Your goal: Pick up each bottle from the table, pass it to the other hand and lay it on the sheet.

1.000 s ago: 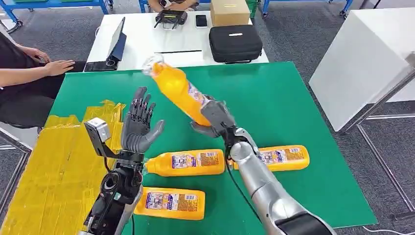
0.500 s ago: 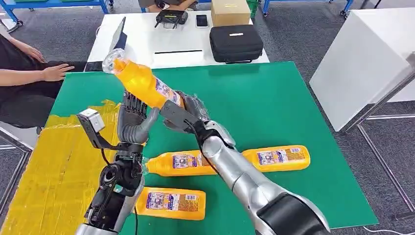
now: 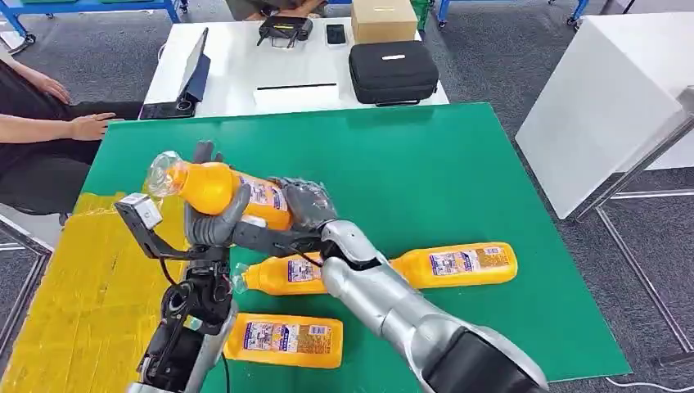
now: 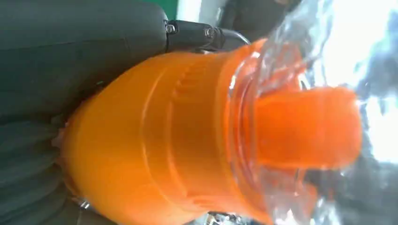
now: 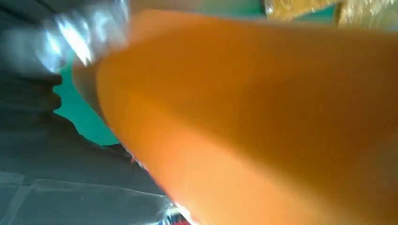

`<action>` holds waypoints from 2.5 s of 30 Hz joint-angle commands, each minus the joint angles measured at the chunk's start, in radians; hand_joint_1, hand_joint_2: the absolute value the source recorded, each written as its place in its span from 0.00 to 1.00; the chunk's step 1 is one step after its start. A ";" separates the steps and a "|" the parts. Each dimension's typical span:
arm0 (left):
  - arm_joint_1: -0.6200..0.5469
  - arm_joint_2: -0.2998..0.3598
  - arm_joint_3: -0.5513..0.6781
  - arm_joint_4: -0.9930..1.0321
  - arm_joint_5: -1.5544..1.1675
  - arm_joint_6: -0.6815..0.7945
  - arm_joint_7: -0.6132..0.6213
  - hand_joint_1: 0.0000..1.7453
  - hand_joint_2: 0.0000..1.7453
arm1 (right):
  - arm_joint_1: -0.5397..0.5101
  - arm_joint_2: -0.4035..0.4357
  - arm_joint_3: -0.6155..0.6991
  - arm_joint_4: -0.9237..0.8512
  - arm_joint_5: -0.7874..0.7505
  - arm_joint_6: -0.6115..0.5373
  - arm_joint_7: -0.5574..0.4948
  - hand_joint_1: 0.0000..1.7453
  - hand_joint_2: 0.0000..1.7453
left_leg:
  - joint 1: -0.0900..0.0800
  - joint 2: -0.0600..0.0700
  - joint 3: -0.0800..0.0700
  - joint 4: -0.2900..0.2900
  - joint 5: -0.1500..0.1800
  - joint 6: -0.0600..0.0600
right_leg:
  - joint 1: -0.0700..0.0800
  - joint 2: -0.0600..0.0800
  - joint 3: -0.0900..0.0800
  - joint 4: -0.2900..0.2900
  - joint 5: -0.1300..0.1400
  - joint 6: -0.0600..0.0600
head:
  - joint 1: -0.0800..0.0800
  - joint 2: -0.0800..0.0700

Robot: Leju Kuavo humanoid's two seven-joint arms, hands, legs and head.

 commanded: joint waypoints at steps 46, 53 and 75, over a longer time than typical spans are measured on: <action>-0.051 0.012 0.051 -0.009 0.031 -0.062 0.015 1.00 1.00 | 0.077 -0.010 0.170 0.028 0.300 -0.027 -0.010 1.00 1.00 | 0.001 -0.005 0.000 0.000 0.000 -0.002 | 0.002 -0.006 0.002 -0.001 -0.002 -0.002 | 0.002 0.000; -0.020 0.029 0.065 -0.051 0.026 -0.066 0.000 1.00 1.00 | 0.096 -0.060 0.036 -0.034 0.219 0.025 -0.070 0.00 0.00 | 0.001 -0.006 0.000 0.000 0.000 -0.002 | 0.002 -0.006 0.002 -0.001 -0.001 -0.002 | 0.002 0.000; 0.060 -0.039 0.467 -0.370 -1.383 0.576 -0.214 1.00 1.00 | 0.370 -0.295 -0.487 -0.617 -0.033 0.105 -0.211 0.00 0.00 | 0.001 -0.003 0.000 0.001 -0.002 -0.002 | 0.001 -0.005 0.002 0.001 -0.003 -0.002 | 0.001 0.000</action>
